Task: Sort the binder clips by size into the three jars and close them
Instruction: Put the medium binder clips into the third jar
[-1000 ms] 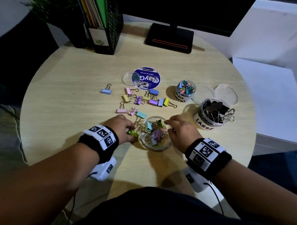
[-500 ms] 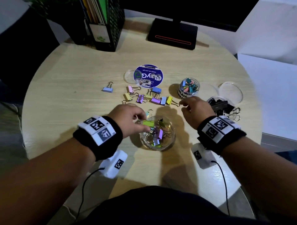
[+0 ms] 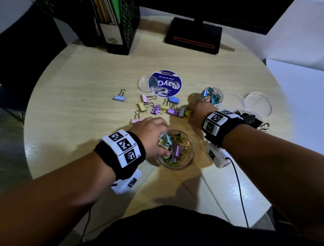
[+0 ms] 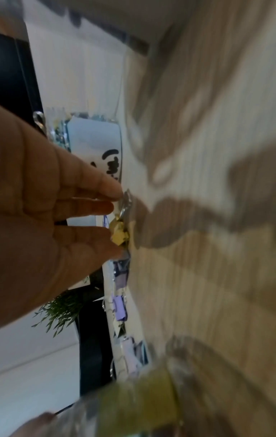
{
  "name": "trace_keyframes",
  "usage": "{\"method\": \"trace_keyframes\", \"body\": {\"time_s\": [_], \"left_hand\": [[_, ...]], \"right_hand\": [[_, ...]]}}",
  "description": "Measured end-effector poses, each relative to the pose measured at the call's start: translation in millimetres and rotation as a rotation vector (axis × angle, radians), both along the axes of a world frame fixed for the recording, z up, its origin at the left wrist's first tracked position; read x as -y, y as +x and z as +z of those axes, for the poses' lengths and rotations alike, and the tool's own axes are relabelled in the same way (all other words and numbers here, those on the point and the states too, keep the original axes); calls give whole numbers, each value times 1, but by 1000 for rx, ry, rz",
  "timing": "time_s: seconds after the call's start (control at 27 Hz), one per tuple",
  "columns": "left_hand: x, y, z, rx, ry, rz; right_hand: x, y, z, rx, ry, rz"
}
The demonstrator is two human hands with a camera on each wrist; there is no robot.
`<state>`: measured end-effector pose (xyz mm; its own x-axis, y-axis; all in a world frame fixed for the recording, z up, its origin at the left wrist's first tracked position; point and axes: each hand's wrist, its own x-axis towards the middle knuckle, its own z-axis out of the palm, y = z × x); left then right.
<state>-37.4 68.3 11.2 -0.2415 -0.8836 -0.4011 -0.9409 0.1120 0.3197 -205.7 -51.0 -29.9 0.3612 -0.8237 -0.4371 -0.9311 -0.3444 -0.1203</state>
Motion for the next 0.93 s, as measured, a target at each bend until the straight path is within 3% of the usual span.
{"method": "trace_keyframes", "body": {"time_s": [0.33, 0.48, 0.59, 0.7, 0.82, 0.93], "left_hand": [[-11, 2, -6, 74, 24, -60], [-15, 2, -8, 7, 11, -17], [-18, 2, -9, -26, 9, 23], [-19, 0, -9, -15, 16, 57], [-18, -1, -10, -15, 15, 57], [-18, 1, -13, -34, 9, 59]], "right_hand": [[-21, -18, -4, 61, 36, -76], [-32, -24, 10, 45, 24, -167], [-46, -21, 35, 281, -88, -234], [-76, -11, 54, 436, -80, -83], [-95, -5, 41, 297, -116, 114], [-98, -7, 34, 175, -145, 168]]}}
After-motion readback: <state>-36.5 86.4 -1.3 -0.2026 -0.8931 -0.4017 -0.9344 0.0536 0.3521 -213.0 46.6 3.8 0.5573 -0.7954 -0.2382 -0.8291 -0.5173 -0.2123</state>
